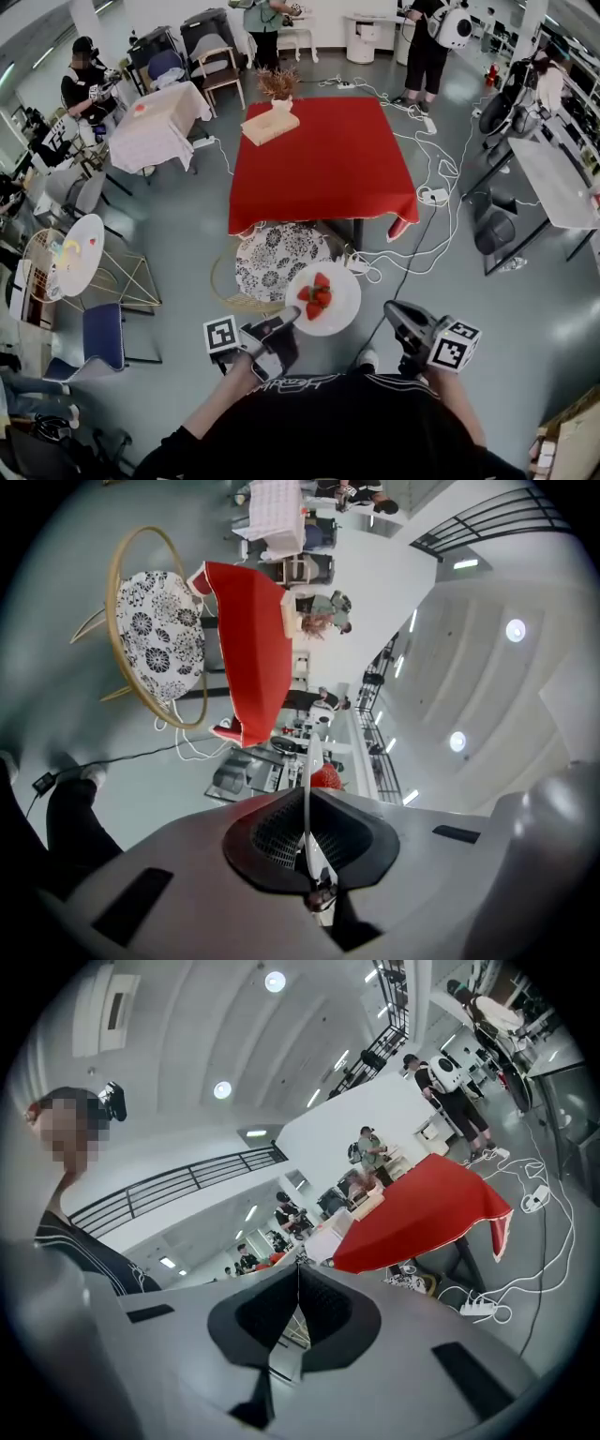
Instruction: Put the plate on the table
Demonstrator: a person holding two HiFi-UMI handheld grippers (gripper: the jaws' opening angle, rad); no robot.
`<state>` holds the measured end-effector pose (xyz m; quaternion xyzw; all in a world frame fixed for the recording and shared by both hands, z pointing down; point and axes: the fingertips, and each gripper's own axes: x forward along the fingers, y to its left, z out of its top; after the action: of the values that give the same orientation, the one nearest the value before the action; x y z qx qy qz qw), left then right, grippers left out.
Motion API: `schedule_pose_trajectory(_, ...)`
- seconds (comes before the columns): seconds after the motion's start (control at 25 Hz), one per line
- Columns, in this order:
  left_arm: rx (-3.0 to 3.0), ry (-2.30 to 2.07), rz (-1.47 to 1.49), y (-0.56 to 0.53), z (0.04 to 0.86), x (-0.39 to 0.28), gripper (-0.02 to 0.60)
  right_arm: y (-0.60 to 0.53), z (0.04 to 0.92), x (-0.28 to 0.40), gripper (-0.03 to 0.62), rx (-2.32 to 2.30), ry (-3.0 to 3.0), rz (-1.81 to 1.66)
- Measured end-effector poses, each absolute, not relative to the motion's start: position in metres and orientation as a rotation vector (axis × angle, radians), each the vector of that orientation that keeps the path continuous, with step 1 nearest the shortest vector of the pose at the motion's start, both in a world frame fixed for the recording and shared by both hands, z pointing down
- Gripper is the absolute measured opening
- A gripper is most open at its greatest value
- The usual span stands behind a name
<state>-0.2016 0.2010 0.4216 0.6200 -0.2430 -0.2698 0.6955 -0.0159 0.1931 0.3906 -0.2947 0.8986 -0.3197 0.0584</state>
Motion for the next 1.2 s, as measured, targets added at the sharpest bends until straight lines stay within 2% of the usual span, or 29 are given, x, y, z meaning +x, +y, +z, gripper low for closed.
schedule_pose_trajectory(0.56,1.451,-0.541,-0.608,0.063,0.401,-0.039,0.015,0.064,0.384,0.133,0.008,-0.878,2.712,-0.935)
schedule_pose_trajectory(0.84,1.47,-0.538,-0.609,0.039,0.394,-0.012,0.015,0.04,0.382,0.157,0.008,-0.888,2.722,-0.924)
schedule_pose_trajectory(1.2,1.438,-0.546,-0.608,-0.005,0.409,-0.007,0.015,0.003,0.4,0.156,0.008,-0.886,2.718,-0.993)
